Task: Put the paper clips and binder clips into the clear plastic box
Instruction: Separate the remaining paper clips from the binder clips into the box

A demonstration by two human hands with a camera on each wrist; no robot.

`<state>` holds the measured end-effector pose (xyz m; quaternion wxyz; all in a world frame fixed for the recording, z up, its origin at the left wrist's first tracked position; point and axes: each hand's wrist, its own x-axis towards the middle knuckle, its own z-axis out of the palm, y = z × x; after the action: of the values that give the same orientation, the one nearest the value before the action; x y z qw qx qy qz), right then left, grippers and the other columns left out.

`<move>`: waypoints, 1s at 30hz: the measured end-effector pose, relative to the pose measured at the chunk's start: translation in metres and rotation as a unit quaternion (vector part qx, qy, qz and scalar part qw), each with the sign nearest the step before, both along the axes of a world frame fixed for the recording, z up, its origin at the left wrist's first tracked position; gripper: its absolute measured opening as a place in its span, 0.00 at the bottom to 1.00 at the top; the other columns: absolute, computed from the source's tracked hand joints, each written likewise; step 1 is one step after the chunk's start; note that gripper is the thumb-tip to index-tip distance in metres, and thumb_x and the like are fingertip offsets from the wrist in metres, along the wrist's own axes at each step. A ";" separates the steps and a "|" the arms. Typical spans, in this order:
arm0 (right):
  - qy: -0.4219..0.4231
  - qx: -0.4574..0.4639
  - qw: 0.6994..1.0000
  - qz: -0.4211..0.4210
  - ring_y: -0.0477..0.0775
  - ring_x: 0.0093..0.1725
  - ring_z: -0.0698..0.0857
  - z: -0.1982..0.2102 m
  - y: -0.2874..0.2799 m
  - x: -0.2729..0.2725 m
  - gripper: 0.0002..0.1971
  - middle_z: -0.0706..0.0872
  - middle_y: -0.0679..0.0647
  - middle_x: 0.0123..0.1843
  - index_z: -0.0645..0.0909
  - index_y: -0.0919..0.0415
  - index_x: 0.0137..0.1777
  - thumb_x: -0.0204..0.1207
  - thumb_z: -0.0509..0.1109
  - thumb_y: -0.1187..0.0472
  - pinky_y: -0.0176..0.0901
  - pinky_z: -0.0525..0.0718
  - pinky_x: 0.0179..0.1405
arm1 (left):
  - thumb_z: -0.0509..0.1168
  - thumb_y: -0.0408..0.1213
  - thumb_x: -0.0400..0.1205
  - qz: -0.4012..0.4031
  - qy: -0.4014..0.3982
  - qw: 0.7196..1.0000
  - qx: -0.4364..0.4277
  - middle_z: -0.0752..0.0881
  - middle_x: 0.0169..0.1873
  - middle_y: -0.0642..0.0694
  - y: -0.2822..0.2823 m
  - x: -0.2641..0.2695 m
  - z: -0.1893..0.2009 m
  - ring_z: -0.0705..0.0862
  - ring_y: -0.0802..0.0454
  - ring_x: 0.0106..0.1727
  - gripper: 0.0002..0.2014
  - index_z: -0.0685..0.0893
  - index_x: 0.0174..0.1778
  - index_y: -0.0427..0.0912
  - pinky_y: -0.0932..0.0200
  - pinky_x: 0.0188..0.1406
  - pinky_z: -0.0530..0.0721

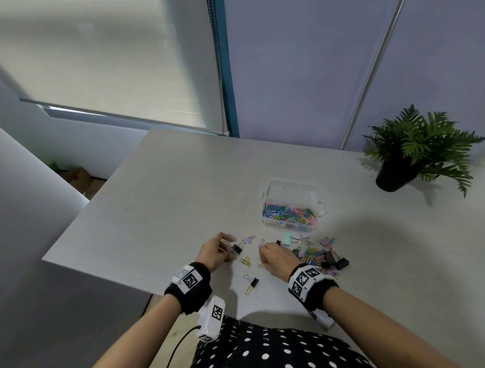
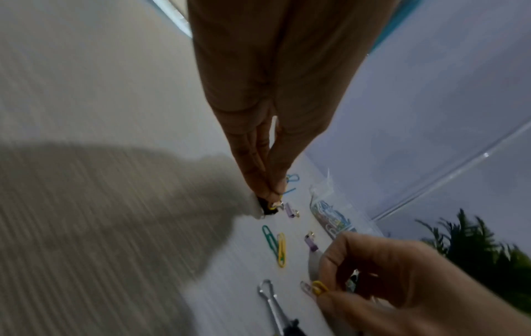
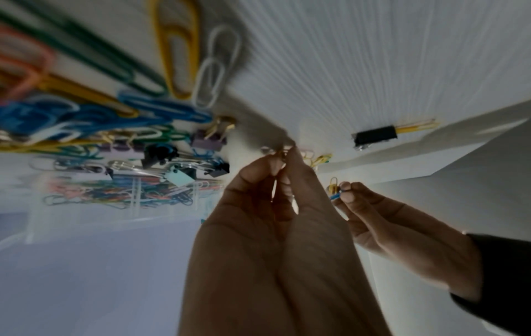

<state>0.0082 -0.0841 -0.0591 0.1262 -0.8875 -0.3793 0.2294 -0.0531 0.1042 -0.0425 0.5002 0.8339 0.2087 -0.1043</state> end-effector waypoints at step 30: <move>-0.026 -0.011 0.999 -0.038 0.64 0.63 0.75 0.012 0.055 -0.016 0.12 0.76 0.65 0.63 0.72 0.67 0.59 0.76 0.62 0.69 0.56 0.75 0.56 | 0.58 0.27 0.81 -0.069 0.072 0.995 0.022 0.83 0.31 0.46 0.002 -0.009 0.006 0.84 0.64 0.25 0.12 0.77 0.34 0.45 0.74 0.27 0.82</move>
<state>-0.0082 -0.0289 -0.0466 0.1146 -0.9082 -0.3462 0.2053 -0.0617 0.1066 -0.0364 0.4566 0.8476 0.1885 -0.1937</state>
